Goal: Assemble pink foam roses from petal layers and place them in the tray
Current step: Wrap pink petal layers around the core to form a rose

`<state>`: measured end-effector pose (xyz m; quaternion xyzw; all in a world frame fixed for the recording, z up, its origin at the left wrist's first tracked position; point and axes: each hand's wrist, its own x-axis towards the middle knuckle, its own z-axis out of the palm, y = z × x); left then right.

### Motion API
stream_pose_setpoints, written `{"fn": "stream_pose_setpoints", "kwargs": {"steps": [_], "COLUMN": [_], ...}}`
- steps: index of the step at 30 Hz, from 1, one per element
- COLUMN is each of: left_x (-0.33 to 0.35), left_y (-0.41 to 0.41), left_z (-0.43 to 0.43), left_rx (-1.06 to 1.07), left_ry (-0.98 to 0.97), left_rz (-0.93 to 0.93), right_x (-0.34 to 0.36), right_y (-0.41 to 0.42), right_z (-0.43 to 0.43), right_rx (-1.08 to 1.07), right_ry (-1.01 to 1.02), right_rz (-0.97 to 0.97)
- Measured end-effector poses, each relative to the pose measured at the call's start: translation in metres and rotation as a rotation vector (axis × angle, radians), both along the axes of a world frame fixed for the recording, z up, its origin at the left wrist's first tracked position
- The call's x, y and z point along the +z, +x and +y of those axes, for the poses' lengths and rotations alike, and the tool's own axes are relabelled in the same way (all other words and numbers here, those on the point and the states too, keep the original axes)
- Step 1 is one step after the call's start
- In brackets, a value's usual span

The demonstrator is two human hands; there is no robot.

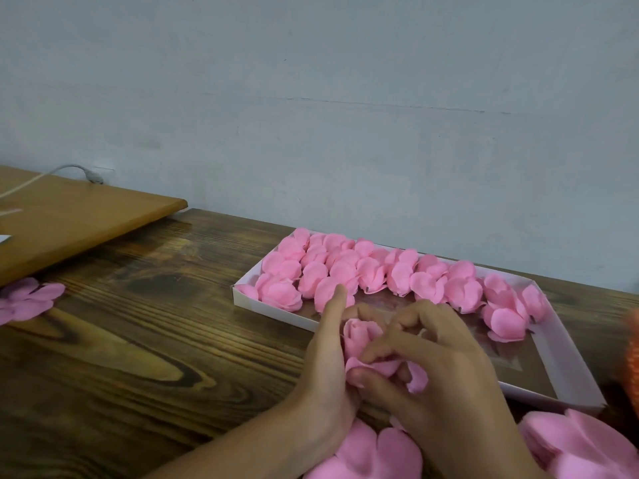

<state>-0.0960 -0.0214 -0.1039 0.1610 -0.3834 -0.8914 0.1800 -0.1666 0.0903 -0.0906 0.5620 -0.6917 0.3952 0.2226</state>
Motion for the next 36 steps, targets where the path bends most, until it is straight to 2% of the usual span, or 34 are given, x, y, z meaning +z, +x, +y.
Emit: {"fn": "stream_pose_setpoints", "kwargs": {"steps": [4,8,11,14,18,24,31,36], "left_x": [-0.001,-0.001,-0.001,0.0,-0.003,0.001,-0.003,-0.007], "left_y": [0.001,0.001,0.0,-0.001,0.001,-0.002,-0.006,-0.01], "left_z": [0.003,0.004,0.003,0.001,-0.002,-0.013,-0.019,-0.021], "left_rx": [-0.054,0.011,0.082,0.08,0.056,0.162,0.211,0.283], "left_ry": [-0.035,-0.093,-0.14,-0.074,-0.015,0.092,0.078,0.091], "left_rz": [0.048,0.083,-0.015,-0.077,-0.082,-0.058,-0.097,-0.165], "right_x": [0.007,0.008,0.005,0.009,0.013,0.023,0.03,0.033], "right_y": [-0.003,0.0,0.003,0.007,0.009,0.006,0.006,0.003], "right_z": [0.002,0.003,0.003,0.004,0.007,0.009,0.01,0.014], "right_rx": [-0.019,-0.055,-0.099,-0.119,-0.095,0.03,0.058,0.087], "right_ry": [-0.004,-0.019,-0.075,-0.108,-0.06,0.079,0.182,0.279], "right_rz": [0.076,0.201,0.236,0.274,0.167,-0.007,0.017,-0.035]}}
